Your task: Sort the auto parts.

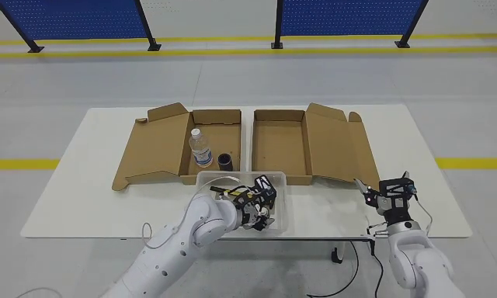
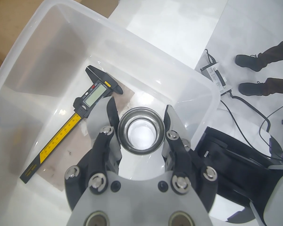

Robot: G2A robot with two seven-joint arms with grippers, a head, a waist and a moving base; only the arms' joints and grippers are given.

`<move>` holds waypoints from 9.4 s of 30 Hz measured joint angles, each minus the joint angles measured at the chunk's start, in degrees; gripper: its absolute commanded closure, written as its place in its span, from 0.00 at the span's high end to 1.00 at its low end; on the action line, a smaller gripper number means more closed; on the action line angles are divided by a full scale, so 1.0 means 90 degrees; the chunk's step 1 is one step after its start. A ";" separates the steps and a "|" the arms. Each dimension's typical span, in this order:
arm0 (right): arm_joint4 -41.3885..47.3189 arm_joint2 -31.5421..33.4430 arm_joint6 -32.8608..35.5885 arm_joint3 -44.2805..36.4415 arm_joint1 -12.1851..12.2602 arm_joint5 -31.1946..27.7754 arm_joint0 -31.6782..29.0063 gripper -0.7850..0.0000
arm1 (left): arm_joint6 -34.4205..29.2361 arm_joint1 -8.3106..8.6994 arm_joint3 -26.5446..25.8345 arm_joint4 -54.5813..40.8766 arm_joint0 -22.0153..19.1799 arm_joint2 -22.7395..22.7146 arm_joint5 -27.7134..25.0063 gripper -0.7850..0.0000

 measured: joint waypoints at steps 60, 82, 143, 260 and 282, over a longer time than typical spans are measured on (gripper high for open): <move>0.0000 0.0000 0.0000 0.0000 0.0000 0.0000 0.0000 1.00 | 0.0502 0.0559 -0.2505 0.0619 0.1769 -0.2228 -0.0022 0.00; 0.0000 0.0000 0.0000 0.0000 0.0000 0.0000 0.0000 1.00 | 0.1629 0.0667 -0.2127 0.0828 0.2245 -0.3621 0.1160 0.00; 0.0000 0.0000 0.0000 0.0000 0.0000 0.0000 0.0000 1.00 | 0.1643 0.0391 0.1400 0.1385 -0.0101 -0.2467 0.1163 0.00; 0.1744 -0.1365 0.5298 -0.1723 0.0024 -0.2579 0.1904 1.00 | 0.3288 0.0535 -0.3280 0.1076 0.4416 -0.5557 0.2639 1.00; 0.1916 -0.1780 0.6001 -0.0942 0.0140 -0.3201 0.2393 1.00 | 0.3288 0.0535 -0.3280 0.1076 0.4416 -0.5557 0.2639 1.00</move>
